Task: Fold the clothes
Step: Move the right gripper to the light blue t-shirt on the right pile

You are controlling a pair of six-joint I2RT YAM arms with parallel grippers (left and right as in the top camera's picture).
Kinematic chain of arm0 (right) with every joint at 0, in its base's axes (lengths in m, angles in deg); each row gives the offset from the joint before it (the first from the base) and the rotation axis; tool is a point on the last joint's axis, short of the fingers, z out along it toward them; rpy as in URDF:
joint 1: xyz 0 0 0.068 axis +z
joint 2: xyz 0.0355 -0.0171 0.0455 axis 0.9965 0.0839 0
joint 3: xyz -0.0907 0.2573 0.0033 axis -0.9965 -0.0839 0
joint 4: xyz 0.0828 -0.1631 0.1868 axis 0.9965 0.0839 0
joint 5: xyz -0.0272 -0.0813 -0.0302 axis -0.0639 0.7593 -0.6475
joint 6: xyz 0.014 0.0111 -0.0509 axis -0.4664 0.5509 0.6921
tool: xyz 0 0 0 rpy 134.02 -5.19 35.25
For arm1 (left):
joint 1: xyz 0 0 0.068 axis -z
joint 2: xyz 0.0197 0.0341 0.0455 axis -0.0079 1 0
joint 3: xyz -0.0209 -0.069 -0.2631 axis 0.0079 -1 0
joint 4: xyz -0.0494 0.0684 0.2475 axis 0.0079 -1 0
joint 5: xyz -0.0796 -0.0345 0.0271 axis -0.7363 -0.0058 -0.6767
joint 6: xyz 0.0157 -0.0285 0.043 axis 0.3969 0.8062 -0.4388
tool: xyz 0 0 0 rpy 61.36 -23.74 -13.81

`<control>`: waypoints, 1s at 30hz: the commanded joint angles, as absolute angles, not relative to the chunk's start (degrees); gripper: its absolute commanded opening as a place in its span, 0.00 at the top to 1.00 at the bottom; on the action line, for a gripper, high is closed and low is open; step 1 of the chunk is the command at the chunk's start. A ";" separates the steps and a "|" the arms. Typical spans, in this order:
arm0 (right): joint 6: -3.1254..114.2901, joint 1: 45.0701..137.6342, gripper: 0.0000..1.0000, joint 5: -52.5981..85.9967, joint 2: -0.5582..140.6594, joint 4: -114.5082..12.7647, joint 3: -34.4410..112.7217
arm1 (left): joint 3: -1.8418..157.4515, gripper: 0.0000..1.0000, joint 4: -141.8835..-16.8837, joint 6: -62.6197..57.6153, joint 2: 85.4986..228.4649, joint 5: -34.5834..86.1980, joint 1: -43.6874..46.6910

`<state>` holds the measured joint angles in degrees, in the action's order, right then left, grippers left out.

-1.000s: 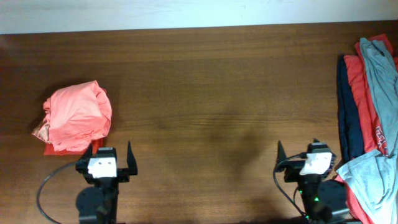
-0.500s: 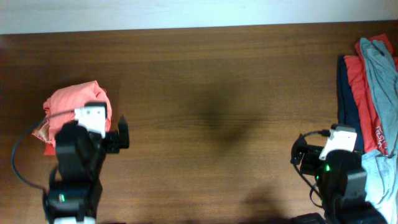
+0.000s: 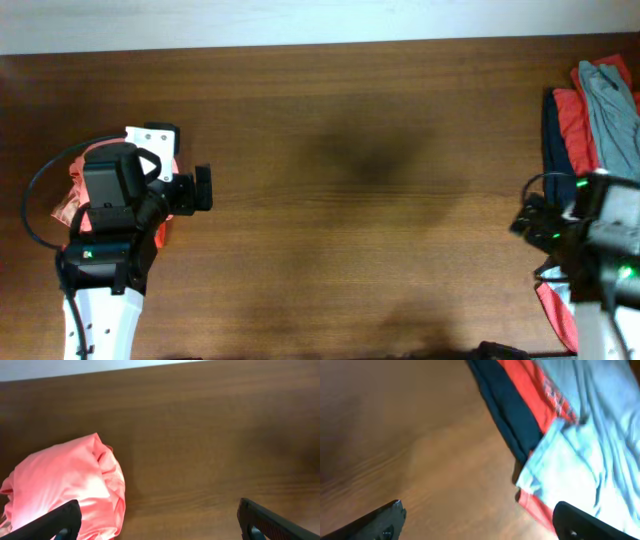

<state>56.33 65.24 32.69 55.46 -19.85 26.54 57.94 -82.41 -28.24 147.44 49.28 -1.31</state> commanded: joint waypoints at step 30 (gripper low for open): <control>55.23 33.42 0.19 26.46 88.64 -27.71 22.08 | 59.64 0.01 -79.29 -27.87 152.42 48.04 -1.59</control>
